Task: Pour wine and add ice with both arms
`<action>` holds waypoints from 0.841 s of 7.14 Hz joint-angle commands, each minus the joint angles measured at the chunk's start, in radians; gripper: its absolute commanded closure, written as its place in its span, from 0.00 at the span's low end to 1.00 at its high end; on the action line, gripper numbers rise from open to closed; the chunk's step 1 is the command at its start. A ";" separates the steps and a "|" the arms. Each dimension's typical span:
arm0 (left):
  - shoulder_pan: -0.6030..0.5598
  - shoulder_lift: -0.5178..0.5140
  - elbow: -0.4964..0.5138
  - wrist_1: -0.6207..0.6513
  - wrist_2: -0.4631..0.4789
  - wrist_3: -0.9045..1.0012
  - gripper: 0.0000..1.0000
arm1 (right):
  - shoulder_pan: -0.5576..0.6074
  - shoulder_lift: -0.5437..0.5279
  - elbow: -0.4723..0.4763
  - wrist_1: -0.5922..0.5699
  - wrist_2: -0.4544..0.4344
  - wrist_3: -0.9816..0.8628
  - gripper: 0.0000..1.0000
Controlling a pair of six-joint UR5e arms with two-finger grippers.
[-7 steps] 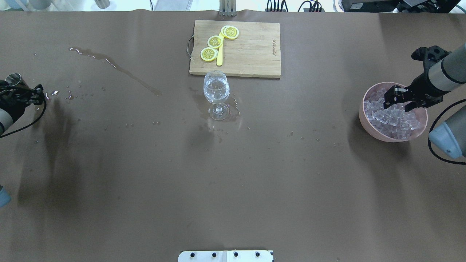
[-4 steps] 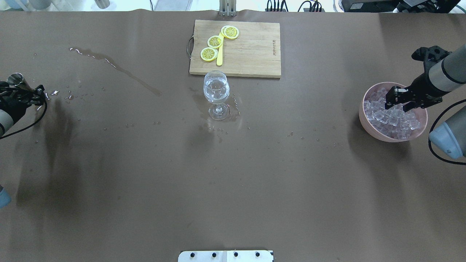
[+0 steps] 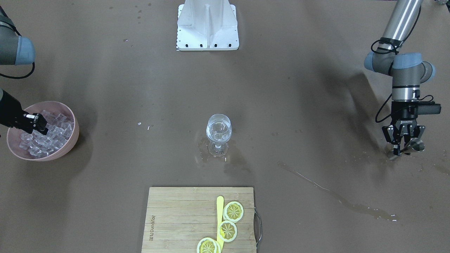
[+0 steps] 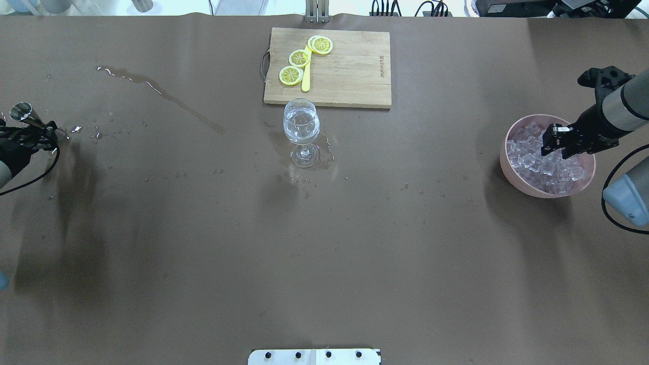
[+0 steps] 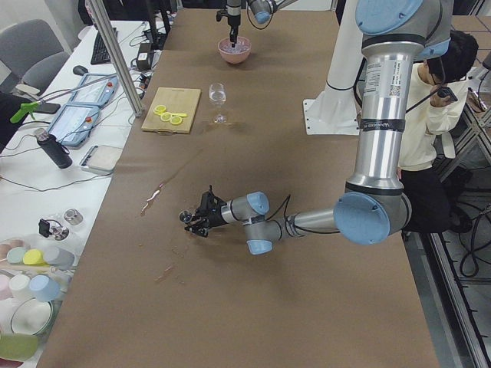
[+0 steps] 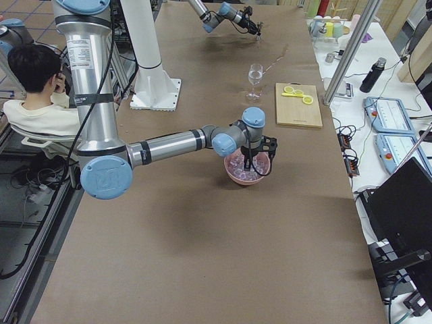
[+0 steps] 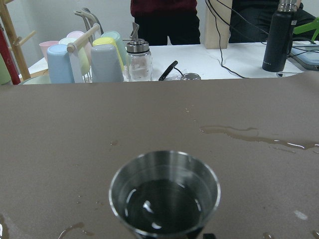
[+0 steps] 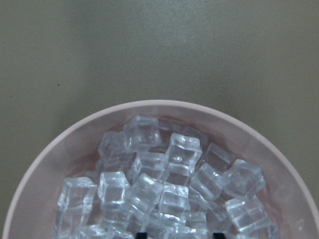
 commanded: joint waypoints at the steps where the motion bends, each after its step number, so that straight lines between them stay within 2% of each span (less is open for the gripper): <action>1: 0.000 0.000 0.017 -0.024 0.001 0.001 0.59 | -0.002 -0.005 0.001 0.001 0.000 0.000 0.46; 2: 0.000 0.000 0.016 -0.024 0.001 0.001 0.63 | -0.002 -0.005 0.000 0.001 0.000 -0.003 0.46; 5: 0.000 -0.005 0.011 -0.024 0.002 0.001 0.62 | -0.005 0.001 -0.010 0.000 -0.002 -0.005 0.49; 6: 0.000 -0.005 0.012 -0.024 0.004 0.001 0.60 | -0.006 0.004 -0.011 0.000 -0.002 -0.005 0.56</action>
